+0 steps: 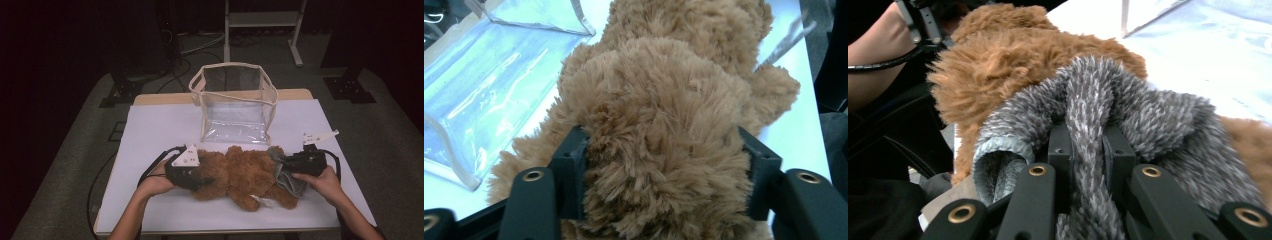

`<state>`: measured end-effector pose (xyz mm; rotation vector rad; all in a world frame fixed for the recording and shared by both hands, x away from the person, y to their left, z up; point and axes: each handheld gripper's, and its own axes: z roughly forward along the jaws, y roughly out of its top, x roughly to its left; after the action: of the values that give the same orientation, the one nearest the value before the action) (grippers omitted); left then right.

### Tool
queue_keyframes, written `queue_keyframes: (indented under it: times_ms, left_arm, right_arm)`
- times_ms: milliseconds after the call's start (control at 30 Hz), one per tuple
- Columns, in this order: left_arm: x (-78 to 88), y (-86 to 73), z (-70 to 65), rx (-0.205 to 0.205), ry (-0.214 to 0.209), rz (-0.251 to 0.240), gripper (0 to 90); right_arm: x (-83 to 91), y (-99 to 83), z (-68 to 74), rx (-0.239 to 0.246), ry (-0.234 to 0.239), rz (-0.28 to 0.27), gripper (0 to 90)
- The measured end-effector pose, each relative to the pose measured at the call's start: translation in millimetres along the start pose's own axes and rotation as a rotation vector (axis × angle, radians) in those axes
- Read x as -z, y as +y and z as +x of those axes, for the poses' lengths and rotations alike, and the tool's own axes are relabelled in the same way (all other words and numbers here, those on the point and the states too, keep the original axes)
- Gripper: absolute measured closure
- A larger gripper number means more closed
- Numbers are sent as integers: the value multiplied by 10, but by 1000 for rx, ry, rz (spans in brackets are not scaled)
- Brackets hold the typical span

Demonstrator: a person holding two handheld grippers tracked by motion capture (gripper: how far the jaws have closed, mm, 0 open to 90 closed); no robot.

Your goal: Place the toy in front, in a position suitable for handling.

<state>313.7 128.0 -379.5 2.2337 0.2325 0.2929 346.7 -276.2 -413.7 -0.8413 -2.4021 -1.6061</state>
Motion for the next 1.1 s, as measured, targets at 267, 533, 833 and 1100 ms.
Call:
queue_keyframes:
  times_ms: [267,533,833,1100]
  left_arm:
    - [-25,43,23,-12,2,6,274]
    - [-49,68,47,-24,-4,12,258]
    - [46,-21,25,-5,-7,-16,212]
    - [10,-18,54,-2,-3,-5,243]
  right_arm:
    - [276,251,112,64,-38,-22,777]
    - [-164,726,319,199,3,83,777]
    - [-328,653,248,199,-2,144,777]
    - [-359,758,358,239,-19,169,776]
